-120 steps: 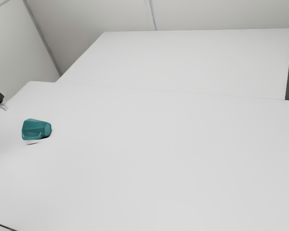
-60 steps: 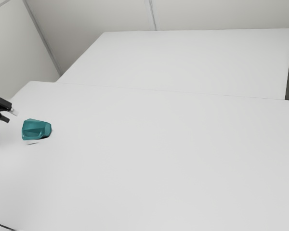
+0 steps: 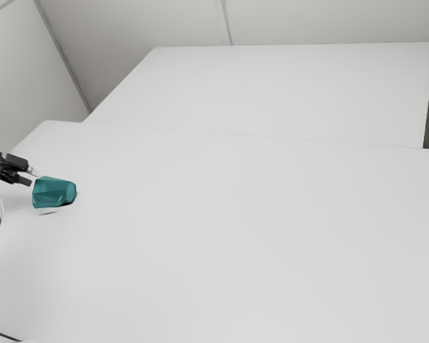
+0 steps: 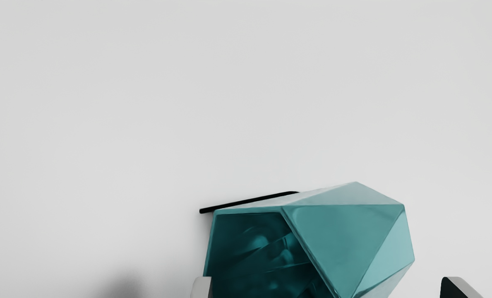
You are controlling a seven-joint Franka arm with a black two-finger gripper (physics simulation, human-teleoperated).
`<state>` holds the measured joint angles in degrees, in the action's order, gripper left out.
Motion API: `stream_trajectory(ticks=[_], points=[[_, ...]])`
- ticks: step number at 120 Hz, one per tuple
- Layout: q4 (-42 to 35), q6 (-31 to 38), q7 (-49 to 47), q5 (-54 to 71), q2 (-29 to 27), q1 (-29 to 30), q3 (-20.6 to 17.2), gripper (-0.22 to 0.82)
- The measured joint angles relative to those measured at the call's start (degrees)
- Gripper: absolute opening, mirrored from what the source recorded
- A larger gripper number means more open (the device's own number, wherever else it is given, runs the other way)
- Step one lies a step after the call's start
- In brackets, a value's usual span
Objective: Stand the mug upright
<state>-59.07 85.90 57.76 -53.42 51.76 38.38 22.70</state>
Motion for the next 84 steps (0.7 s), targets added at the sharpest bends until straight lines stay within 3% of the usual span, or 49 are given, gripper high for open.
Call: stream_trajectory(ticks=[84], points=[[-4.03,-2.13,2.92,-3.18,-0.26,-0.66,-1.17,0.60]])
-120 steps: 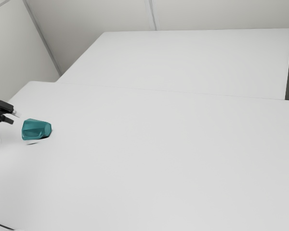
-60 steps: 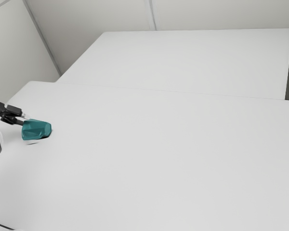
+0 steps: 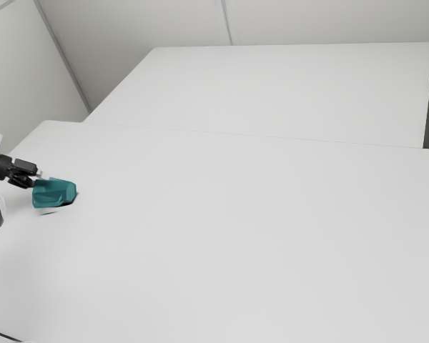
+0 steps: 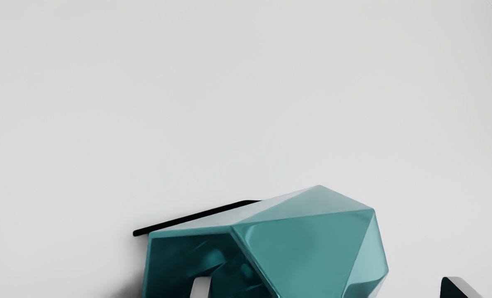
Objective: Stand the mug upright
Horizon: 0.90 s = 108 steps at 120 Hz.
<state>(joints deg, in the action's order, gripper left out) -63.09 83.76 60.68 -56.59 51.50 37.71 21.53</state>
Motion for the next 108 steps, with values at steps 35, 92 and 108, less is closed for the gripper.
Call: stream_trajectory(ticks=[35,92,108], points=[[-0.72,-0.73,-1.27,-0.32,-0.10,0.07,-0.70,0.48],[-1.70,-1.09,-2.81,-1.01,-0.12,0.34,-0.73,0.00],[-1.67,-0.92,-3.09,-0.86,-0.12,0.34,-0.73,-0.07]])
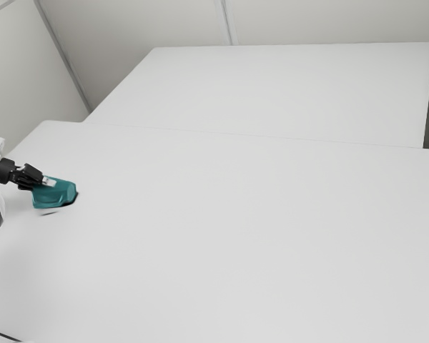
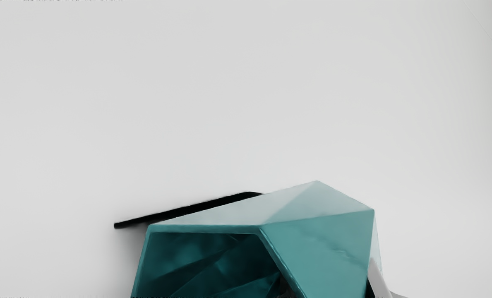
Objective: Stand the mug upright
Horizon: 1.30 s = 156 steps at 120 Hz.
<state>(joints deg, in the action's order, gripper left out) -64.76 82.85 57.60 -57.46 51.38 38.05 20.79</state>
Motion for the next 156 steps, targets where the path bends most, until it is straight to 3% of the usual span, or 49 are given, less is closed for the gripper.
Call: stream_trajectory(ticks=[36,55,78,92,114,137,156], points=[[0.68,0.03,-0.46,-0.44,-1.82,-0.50,-1.77,-0.14],[1.17,-0.49,-1.14,-0.44,-3.75,-1.85,-3.12,-0.13],[-0.09,-0.50,-3.29,7.38,-13.20,-9.25,-4.53,-0.16],[-8.81,1.70,-6.62,19.45,-24.71,-17.00,-7.35,-0.17],[-25.06,10.21,-13.36,38.57,-37.92,-21.24,-18.49,-0.17],[-40.64,21.05,-20.78,52.30,-47.30,-22.68,-27.29,-0.17],[-49.54,29.35,-26.18,57.40,-51.60,-24.67,-30.20,-0.17]])
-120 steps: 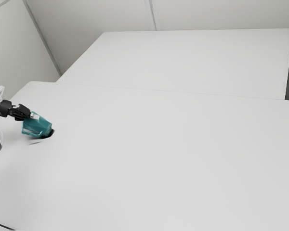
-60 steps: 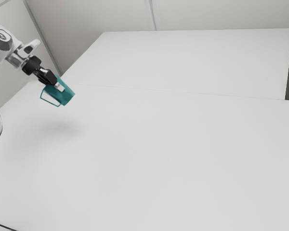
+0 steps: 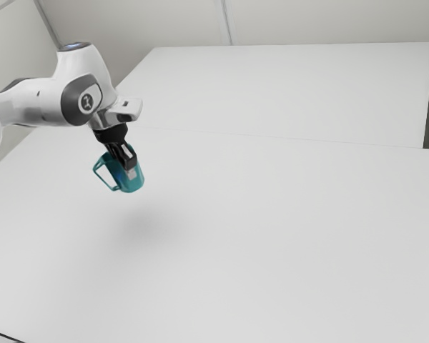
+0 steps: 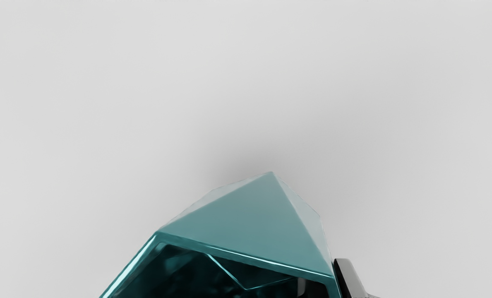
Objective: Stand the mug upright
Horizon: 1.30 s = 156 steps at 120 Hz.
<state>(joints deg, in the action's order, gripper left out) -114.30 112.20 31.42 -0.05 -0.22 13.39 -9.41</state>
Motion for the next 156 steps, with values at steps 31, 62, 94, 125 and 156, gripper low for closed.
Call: stream_trajectory(ticks=[31,62,94,125,156], points=[[-10.64,9.39,-6.70,1.13,-4.46,0.73,-1.21,-0.18],[-17.38,17.03,-11.50,1.34,-5.17,0.72,-3.60,-0.18],[-22.71,23.28,-15.13,1.45,-4.48,0.76,-5.26,-0.18],[-24.18,27.00,-17.56,1.54,-3.02,1.00,-5.31,-0.18],[-24.15,28.11,-19.19,1.87,-2.03,1.68,-5.35,-0.18]])
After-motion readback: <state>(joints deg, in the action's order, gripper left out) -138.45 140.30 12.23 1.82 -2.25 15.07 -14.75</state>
